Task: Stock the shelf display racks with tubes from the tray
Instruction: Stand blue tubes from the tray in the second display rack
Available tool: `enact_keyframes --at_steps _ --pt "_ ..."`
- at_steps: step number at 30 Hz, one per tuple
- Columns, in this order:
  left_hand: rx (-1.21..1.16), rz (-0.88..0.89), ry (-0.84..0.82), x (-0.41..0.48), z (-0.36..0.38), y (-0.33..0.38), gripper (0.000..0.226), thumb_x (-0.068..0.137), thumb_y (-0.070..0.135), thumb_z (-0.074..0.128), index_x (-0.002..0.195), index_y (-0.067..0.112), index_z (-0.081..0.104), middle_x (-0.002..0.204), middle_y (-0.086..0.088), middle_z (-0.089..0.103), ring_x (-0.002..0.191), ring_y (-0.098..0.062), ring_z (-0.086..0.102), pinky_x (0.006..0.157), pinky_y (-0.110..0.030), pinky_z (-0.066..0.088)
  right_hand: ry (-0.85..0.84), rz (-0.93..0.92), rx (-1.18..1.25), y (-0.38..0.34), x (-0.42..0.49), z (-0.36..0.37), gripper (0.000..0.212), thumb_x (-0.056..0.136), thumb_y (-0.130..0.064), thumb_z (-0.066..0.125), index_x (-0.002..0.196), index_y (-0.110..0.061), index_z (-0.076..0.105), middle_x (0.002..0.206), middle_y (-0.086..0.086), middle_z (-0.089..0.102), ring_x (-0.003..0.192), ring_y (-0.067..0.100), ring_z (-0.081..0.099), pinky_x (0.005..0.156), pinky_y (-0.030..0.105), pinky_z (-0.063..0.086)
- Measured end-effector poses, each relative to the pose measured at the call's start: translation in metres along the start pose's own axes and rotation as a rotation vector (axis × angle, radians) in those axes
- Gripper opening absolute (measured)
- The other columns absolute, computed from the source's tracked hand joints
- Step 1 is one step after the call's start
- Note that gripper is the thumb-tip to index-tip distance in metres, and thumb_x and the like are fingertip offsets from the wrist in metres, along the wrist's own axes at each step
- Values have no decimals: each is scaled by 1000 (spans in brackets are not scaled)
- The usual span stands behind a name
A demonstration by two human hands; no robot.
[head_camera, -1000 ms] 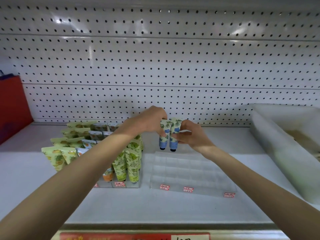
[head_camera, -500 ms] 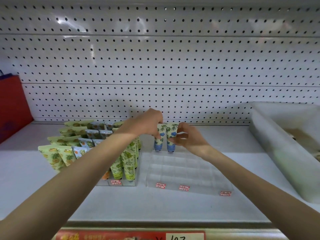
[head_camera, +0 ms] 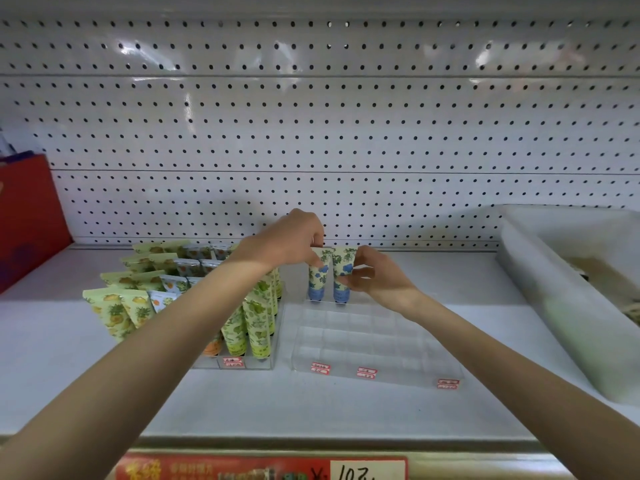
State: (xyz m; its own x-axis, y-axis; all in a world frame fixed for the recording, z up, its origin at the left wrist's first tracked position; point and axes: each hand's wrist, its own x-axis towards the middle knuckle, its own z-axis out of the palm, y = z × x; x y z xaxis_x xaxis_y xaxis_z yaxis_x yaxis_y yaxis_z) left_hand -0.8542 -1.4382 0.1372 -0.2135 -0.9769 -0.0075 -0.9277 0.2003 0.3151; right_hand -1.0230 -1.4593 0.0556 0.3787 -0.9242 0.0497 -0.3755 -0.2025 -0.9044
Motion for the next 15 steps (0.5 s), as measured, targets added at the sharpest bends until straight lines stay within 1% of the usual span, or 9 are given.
enact_keyframes --at_steps 2,4,6,9,11,12,13,15 --pt "-37 7 25 -2 -1 -1 31 76 17 76 101 2 64 96 -9 61 91 -25 60 76 -29 47 -13 5 6 -2 -1 0 29 83 -4 68 107 -4 53 105 6 61 88 14 59 65 11 52" --pt "-71 10 47 -5 -4 -3 30 77 17 75 101 4 64 102 -11 64 95 -25 61 86 -35 50 -19 4 2 -3 -2 0 28 83 -3 68 106 -4 52 104 5 60 85 13 57 58 7 47" --pt "-94 4 75 -10 -8 -4 28 79 18 74 101 5 64 104 -12 63 96 -26 61 89 -40 49 -21 1 7 -4 -4 -1 31 83 -5 68 108 -2 52 105 6 60 86 12 57 57 5 45" --pt "-106 15 154 -18 -14 -7 27 85 19 67 107 5 62 110 -13 60 99 -25 59 90 -37 48 -24 -10 -36 -5 -6 -6 33 82 -13 71 108 -9 52 103 -2 61 89 8 58 60 3 45" --pt "-110 24 229 -25 -18 -7 31 88 24 62 114 8 59 114 -10 59 100 -22 58 90 -33 46 -25 -22 -46 -8 -8 -10 34 82 -17 72 110 -14 52 101 -6 62 91 7 60 64 6 47" --pt "-120 25 265 -29 -21 -7 32 90 26 60 117 9 58 116 -9 59 102 -21 57 91 -34 45 -16 -25 -34 -10 -9 -13 36 82 -20 71 112 -15 53 103 -6 62 94 8 60 67 9 48" --pt "-125 27 301 -33 -23 -7 33 91 28 57 119 10 57 118 -9 59 104 -21 56 93 -36 45 -3 -23 -11 -13 -10 -16 37 83 -23 70 115 -15 53 105 -5 61 96 8 60 72 13 49" --pt "-79 20 361 -41 -29 -6 37 93 33 52 124 13 55 123 -9 58 111 -23 54 96 -38 43 33 -33 20 -22 -13 -24 36 87 -27 63 119 -14 52 107 -5 58 101 13 58 85 28 51"
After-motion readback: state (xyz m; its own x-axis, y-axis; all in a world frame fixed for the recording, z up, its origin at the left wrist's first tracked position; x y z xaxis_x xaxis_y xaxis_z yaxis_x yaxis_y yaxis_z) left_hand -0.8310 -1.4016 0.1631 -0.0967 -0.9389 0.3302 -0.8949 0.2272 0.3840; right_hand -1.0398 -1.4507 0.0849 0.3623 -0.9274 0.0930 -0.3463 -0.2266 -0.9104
